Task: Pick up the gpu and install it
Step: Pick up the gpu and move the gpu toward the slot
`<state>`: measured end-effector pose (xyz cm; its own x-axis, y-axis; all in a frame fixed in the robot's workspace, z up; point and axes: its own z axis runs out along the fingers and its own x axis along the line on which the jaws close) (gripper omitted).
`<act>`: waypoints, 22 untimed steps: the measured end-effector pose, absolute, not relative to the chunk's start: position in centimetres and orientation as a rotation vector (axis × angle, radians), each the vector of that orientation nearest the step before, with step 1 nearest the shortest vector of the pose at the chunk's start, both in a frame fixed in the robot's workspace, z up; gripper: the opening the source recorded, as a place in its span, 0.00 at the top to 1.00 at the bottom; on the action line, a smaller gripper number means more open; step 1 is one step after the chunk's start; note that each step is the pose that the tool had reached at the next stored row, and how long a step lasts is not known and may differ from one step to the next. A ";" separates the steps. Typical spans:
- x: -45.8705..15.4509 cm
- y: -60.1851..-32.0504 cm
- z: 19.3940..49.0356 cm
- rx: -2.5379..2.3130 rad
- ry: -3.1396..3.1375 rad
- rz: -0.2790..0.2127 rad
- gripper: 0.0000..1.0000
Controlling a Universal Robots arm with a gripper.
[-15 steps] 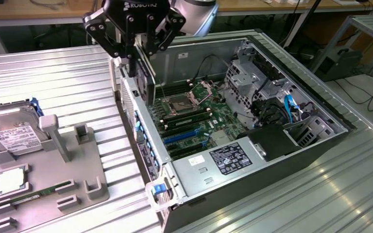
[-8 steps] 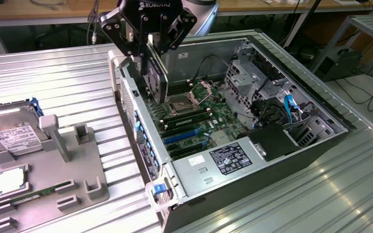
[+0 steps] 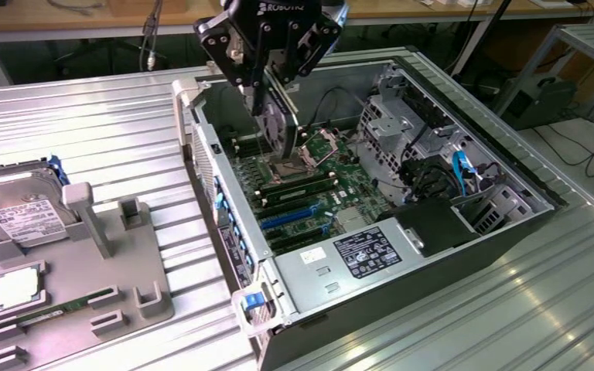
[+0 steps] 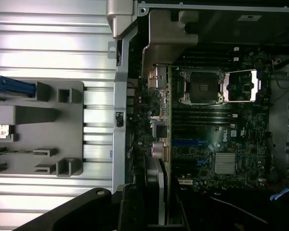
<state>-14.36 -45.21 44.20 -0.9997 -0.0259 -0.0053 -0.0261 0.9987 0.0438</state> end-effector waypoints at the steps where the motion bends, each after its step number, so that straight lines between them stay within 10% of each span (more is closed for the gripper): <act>1: -14.1 -45.2 44.2 -0.041 3.136 0.069 0.72; 22: -6.8 -45.2 44.0 -0.041 3.136 0.069 0.72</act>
